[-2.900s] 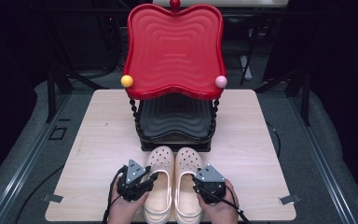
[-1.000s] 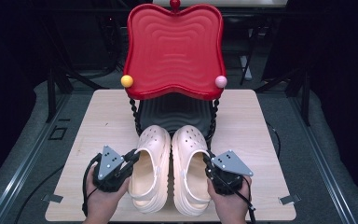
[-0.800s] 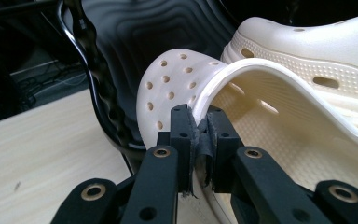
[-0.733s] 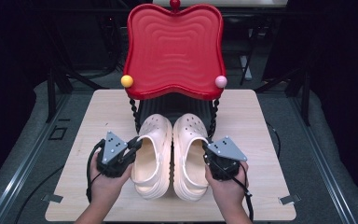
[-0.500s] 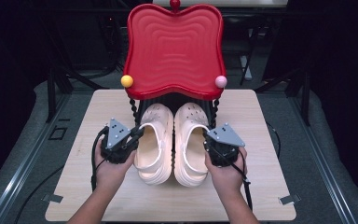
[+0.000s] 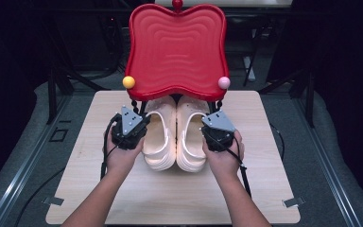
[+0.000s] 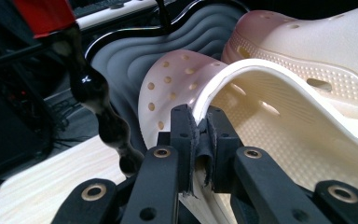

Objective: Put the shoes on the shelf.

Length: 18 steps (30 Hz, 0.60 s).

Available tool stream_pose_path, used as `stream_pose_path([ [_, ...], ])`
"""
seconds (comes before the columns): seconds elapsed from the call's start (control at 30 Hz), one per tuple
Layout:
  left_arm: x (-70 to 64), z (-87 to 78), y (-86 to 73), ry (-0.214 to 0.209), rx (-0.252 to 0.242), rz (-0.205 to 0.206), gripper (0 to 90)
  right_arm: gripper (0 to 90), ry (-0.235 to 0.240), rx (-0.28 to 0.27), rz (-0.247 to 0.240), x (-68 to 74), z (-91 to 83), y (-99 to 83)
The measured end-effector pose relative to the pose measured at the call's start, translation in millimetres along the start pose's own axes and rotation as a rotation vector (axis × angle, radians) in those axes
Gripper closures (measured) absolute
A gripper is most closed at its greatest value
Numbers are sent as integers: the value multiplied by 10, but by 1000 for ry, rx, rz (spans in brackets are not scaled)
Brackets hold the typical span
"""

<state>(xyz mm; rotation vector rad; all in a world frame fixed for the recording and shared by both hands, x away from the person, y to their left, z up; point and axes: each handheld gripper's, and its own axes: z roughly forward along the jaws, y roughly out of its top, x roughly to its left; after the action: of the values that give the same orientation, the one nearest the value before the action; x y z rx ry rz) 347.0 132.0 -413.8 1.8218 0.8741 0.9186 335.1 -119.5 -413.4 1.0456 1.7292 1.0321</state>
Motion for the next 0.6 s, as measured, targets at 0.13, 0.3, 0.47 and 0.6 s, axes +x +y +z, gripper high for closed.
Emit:
stream_pose_path([
  [0.13, 4, 49, 3, 10, -5, 12, 834, 837, -17, -5, -18, 0, 39, 4],
  [0.3, -24, 148, 4, 18, -2, 46, 833, 837, -48, -20, -51, 24, 109, 31],
  [0.47, -102, 238, -76, -20, 6, 62, 813, 829, -38, 12, -60, 72, 207, -63],
  [0.6, -141, 258, -104, -26, 7, 64, 796, 812, -16, 25, -71, 109, 239, -139],
])
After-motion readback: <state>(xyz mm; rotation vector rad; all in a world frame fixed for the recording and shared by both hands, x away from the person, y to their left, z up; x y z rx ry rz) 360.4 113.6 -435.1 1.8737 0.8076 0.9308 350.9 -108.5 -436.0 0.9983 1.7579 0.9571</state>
